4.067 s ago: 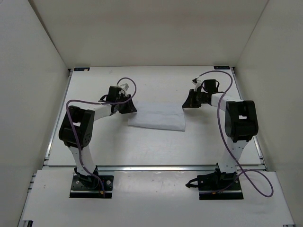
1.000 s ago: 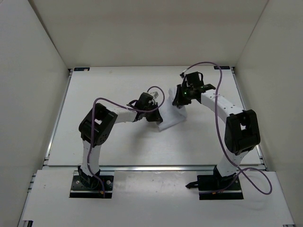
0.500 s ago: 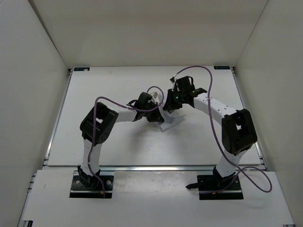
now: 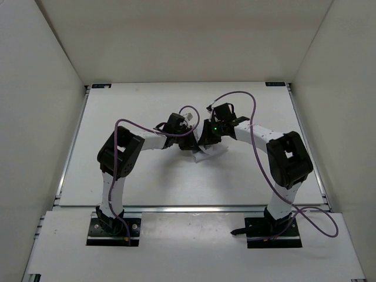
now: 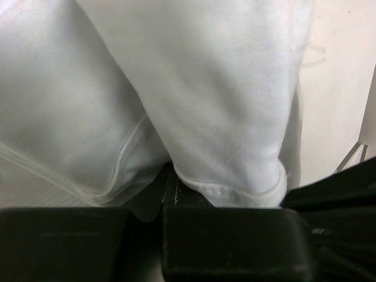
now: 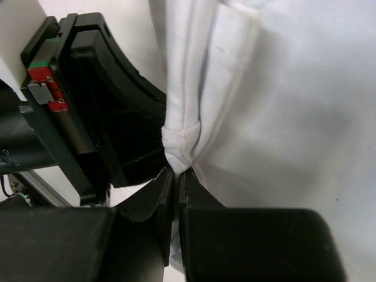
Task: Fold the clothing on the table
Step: Fold the skirt
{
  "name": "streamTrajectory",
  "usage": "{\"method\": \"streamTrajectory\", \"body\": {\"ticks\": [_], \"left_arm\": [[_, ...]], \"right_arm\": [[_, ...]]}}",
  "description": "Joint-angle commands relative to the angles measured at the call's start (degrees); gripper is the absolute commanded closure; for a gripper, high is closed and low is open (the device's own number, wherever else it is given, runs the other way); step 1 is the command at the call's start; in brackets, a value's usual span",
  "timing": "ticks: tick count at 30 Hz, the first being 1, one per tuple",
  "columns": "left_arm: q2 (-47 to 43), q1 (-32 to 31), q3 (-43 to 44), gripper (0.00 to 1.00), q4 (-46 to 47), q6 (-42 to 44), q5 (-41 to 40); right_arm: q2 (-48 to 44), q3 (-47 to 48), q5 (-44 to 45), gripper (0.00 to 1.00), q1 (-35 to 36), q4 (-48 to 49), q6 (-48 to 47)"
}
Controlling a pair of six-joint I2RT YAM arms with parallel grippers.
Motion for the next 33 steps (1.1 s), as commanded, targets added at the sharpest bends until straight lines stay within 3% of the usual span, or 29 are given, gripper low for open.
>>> {"method": "streamTrajectory", "body": {"ticks": [1,10,13,15,17,18,20,21,22,24,26,31,33], "left_arm": [[-0.51,-0.39,-0.47,1.0,-2.35,0.95,0.73],[-1.04,0.05,-1.61,1.0,-2.0,1.3,1.52],[-1.13,0.84,-1.87,1.0,-2.08,0.95,2.3],[-1.74,0.93,-1.96,1.0,-2.08,1.12,2.23],[-2.0,1.72,-1.79,1.0,-2.52,1.56,2.48],[-2.61,1.38,-2.05,1.0,-2.52,2.17,2.23],[-3.76,2.07,-1.52,1.0,-4.37,2.61,2.05],[-4.81,2.51,-1.43,1.0,-4.72,2.71,2.31],[-6.04,2.86,-1.78,1.0,-4.72,2.97,2.05],[-8.14,4.7,-2.49,1.0,-4.55,2.53,2.48],[-11.39,6.02,-3.63,1.0,-4.28,1.83,2.92],[-19.91,8.84,-7.05,0.93,-4.29,1.65,1.18],[-22.56,9.28,-8.9,0.91,-4.89,2.09,-0.23]], "right_arm": [[0.15,-0.69,-2.31,1.0,1.87,4.22,2.36],[1.72,-3.16,-5.29,0.99,1.43,10.03,5.27],[1.72,-4.13,-7.14,0.65,0.64,10.73,6.23],[-0.28,-3.6,-6.71,0.37,0.2,11.52,5.97],[-2.83,-2.99,-5.66,0.23,0.37,11.87,4.75],[-4.24,-2.46,-5.21,0.22,0.46,11.61,4.48],[-6.44,-0.97,-4.42,0.21,-0.59,11.08,4.39],[-8.19,-0.7,-4.07,0.26,-1.12,11.52,4.3],[-9.95,-0.78,-3.81,0.38,-2.17,11.52,4.39],[-11.88,-1.57,-2.23,0.52,-3.4,11.35,4.13],[-13.73,-4.29,-0.82,0.57,-5.07,10.82,2.99],[-14.1,-10.27,-0.02,0.84,-6.31,10.99,1.4],[-12.52,-11.5,-0.72,0.87,-6.75,11.25,1.05]]}}
